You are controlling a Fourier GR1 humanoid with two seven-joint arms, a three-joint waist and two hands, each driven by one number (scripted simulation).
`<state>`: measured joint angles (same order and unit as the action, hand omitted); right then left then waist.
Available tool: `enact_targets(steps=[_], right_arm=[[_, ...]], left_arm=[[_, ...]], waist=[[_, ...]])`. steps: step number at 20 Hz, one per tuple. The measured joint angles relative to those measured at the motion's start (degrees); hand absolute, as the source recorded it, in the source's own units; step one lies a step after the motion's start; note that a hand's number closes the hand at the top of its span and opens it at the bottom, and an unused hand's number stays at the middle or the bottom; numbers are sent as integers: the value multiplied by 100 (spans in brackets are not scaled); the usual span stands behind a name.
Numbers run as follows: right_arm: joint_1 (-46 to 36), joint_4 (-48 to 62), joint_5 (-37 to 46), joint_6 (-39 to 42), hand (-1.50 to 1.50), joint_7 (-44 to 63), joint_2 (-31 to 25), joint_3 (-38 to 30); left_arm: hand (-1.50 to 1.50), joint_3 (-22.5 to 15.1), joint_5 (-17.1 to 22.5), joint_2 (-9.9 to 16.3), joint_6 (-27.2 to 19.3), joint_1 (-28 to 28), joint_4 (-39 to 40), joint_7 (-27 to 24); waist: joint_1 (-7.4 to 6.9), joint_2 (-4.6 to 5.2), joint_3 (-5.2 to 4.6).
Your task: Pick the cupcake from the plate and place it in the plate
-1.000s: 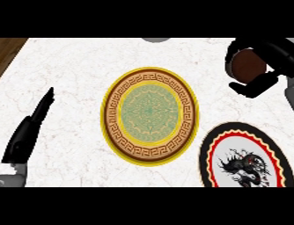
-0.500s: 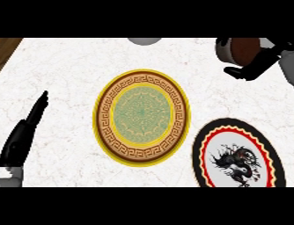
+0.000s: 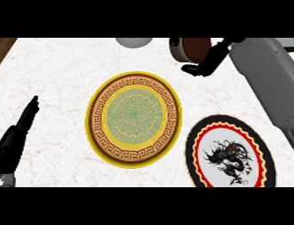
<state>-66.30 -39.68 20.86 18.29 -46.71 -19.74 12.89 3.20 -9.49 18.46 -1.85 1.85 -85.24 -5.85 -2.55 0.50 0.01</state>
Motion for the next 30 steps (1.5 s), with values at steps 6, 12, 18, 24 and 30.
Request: enact_targets(steps=[6,12,18,24,30], right_arm=[[-94,-161,96,214,150,588,754,278],[-22,-314,500,301,150,1064,1394,685],[317,-389,620,118,150,1400,1825,1347],[627,-167,-47,-38,-150,2142,1938,1811],[683,-92,-881,-510,-150,2476,1965,2336]], left_arm=[[0,152,50,13,55,199,58,-195],[0,199,-25,-39,9,148,59,-140],[0,234,-29,-47,89,184,-37,-104],[0,188,-84,-87,124,139,-130,11],[0,172,-138,-165,159,97,-24,-73]], waist=[[133,-42,-3],[183,-50,-3],[140,-44,-3],[67,-31,-3],[11,-13,-3]])
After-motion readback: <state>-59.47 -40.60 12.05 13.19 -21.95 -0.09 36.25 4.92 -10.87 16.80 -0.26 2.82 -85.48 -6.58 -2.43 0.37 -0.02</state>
